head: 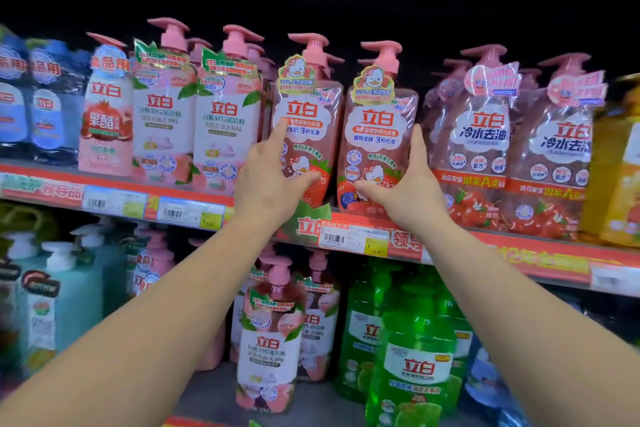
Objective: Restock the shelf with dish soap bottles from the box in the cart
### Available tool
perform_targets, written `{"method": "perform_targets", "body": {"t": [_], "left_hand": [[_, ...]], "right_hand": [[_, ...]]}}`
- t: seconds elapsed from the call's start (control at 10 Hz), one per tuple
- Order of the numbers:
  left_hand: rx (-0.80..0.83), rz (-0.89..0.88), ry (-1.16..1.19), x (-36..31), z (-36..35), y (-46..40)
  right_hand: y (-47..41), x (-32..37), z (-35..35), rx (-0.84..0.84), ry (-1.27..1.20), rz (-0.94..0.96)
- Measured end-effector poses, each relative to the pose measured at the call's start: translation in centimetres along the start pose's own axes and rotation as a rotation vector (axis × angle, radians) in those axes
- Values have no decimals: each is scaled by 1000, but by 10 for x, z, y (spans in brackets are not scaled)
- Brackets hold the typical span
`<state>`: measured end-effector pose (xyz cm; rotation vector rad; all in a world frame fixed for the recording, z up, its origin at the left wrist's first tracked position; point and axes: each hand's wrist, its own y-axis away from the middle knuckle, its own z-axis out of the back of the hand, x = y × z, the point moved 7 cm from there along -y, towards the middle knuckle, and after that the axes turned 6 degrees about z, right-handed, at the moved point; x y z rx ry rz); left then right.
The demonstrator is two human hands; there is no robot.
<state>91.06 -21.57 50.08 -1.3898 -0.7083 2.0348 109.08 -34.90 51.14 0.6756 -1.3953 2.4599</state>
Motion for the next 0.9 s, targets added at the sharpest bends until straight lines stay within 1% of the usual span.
{"method": "perform_targets", "body": {"t": [0.3,0.6,0.8,0.9], "left_hand": [[-31,-22,-12,5,-2,-2],[-16,20,-32,1,-3,0],[-2,84,-95,-3,-2,9],[-22,73,-172,-10,-1,24]], "right_hand": [[2,3,-5,-1,10,18],[3,3,-4,48,-34,-1],[5,4,-3,79,-44,-52],[7,3,3,58,-6,-96]]}}
